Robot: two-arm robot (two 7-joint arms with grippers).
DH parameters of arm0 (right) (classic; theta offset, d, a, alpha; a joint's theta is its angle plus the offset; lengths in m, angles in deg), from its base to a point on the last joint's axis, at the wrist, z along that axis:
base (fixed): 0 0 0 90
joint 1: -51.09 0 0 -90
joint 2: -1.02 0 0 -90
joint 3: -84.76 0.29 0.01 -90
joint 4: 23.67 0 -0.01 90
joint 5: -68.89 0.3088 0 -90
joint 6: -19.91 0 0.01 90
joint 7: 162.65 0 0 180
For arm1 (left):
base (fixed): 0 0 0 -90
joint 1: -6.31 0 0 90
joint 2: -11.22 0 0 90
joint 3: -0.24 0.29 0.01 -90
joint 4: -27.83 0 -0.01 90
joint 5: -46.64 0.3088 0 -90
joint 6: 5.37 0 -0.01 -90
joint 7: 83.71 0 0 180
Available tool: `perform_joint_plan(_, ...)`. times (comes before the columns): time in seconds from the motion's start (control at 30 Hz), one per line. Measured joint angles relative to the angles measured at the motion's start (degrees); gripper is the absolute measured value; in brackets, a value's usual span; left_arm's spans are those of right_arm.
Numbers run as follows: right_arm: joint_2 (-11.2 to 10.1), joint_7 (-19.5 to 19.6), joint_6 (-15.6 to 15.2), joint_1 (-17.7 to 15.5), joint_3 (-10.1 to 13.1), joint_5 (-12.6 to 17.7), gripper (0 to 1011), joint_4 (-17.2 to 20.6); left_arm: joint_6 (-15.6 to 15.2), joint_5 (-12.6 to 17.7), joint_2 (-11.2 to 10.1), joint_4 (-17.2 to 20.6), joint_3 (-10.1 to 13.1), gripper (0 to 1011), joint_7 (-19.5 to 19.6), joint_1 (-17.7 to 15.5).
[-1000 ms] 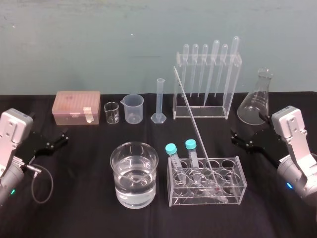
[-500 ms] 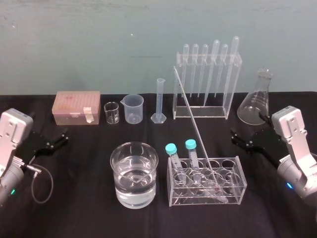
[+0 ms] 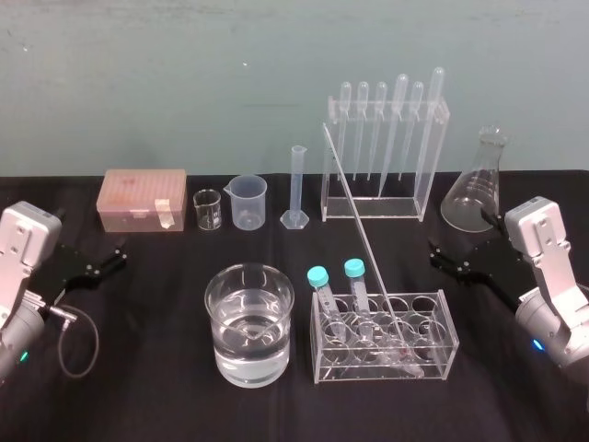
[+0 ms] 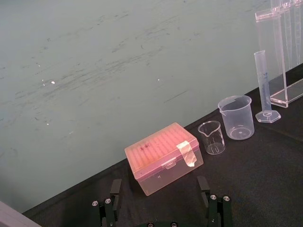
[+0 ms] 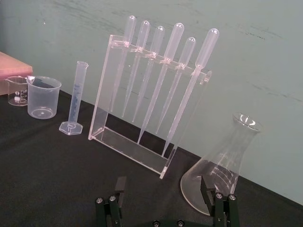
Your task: Hold the thermometer with one hand and immerse one end into the beaker, then reinsert it into the test tube rack.
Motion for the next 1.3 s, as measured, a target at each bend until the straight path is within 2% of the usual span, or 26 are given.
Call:
perform_joint_plan(0.57,0.0,0.0,0.0,0.0,0.0,0.0,1003,0.0,0.0,0.0,0.0,0.0,0.0,1008,0.0,0.0)
perform_joint_plan(0.7,-0.2,-1.2,-1.0,0.1,0.9,1.0,1003,0.9,0.0,0.0,0.0,0.0,0.0,1008,0.0,0.0)
perform_joint_plan(0.77,-0.5,-4.4,-3.5,-0.3,3.1,5.4,1003,3.2,0.0,0.0,0.0,0.0,0.0,1008,0.0,0.0)
perform_joint_plan(0.8,-0.6,-5.5,-4.4,-0.5,3.8,6.9,1003,4.1,0.0,0.0,0.0,0.0,0.0,1008,0.0,0.0)
perform_joint_plan(0.83,-0.6,-5.5,-4.4,-0.5,3.8,6.9,1003,4.1,0.0,0.0,0.0,0.0,0.0,1008,0.0,0.0)
perform_joint_plan(0.9,-1.3,-9.7,-8.9,-1.1,6.7,13.4,1003,7.5,0.0,0.0,0.0,0.0,0.0,1008,0.0,0.0)
perform_joint_plan(0.93,-1.4,-10.8,-10.2,-1.3,7.5,15.1,1003,8.5,0.0,0.0,0.0,0.0,0.0,1008,0.0,0.0)
perform_joint_plan(0.97,-1.7,-13.0,-12.8,-1.5,8.9,18.4,1003,10.3,0.0,0.0,0.0,0.0,0.0,1008,0.0,0.0)
perform_joint_plan(1.1,-2.5,-17.6,-18.0,-1.8,11.2,24.3,1003,14.3,0.0,0.0,0.0,0.0,0.0,1008,0.0,0.0)
perform_joint_plan(1.2,-3.3,-21.1,-21.4,-1.3,11.6,27.6,1003,16.8,0.0,0.0,0.0,0.0,0.0,1008,0.0,0.0)
perform_joint_plan(1.3,-4.1,-24.0,-23.8,0.2,10.7,30.1,1003,18.2,0.0,0.0,0.0,0.0,0.0,1008,0.0,0.0)
